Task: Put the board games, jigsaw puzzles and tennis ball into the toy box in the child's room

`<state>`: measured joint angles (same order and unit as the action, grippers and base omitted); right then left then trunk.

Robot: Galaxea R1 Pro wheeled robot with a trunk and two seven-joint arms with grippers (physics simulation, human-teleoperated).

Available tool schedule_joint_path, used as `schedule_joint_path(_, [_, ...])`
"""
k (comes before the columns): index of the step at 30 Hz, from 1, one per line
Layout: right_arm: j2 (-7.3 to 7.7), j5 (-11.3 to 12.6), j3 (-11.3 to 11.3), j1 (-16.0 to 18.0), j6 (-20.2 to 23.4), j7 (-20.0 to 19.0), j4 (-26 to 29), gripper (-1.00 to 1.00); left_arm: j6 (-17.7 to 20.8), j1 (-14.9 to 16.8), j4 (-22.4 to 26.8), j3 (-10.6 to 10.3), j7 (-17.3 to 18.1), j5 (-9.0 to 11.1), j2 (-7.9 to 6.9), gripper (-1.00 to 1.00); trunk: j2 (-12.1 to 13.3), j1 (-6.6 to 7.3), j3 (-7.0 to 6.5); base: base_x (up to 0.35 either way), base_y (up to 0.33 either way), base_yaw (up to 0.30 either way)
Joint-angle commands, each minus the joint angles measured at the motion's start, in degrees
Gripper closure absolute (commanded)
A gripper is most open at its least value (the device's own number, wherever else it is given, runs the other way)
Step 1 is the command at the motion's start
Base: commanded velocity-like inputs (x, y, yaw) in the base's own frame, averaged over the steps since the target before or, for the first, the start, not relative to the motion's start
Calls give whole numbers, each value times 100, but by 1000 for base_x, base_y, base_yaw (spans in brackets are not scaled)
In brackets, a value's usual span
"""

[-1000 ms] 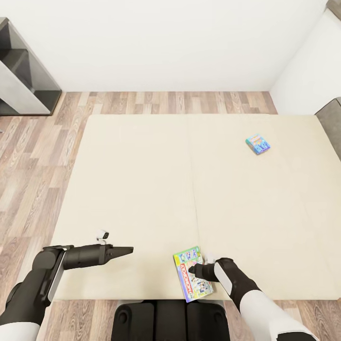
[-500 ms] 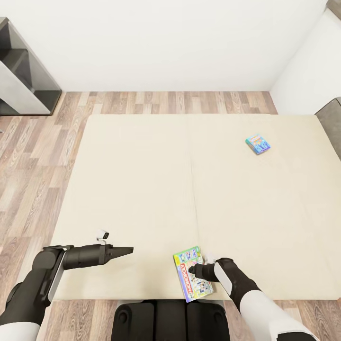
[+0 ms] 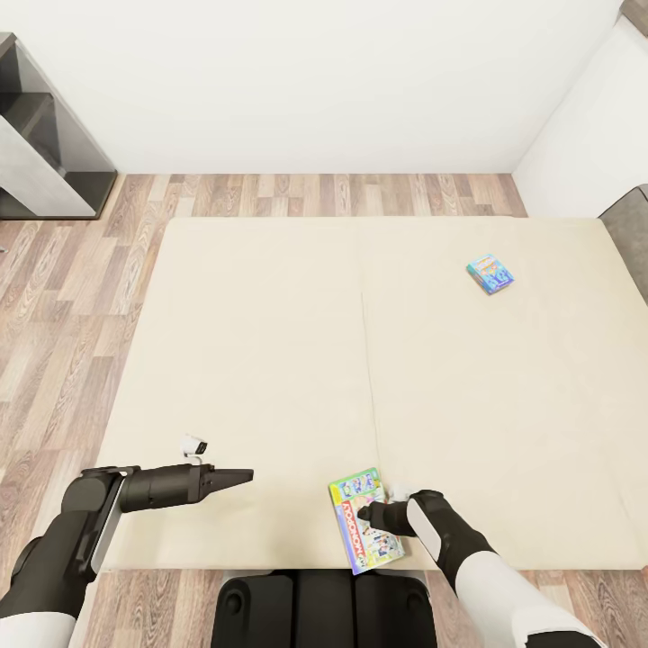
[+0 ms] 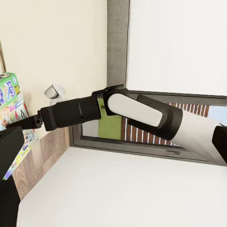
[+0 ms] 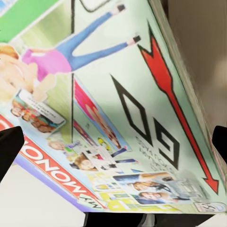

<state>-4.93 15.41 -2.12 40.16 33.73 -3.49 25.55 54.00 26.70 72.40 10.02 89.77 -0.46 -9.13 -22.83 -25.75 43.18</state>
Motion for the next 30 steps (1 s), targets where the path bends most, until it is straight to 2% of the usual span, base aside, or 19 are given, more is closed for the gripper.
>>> schedule_joint_path(1, [-1, 13, -19, 1, 29, -29, 6, -100, 60, 1, 2, 0, 23, -8, -1, -100, -8, -3, 6, 0, 0, 0])
schedule_joint_path(30, [-17, 6, -16, 1, 33, -117, 3, -100, 67, 1, 2, 0, 23, -40, 0, -100, -8, -3, 6, 0, 17, 0])
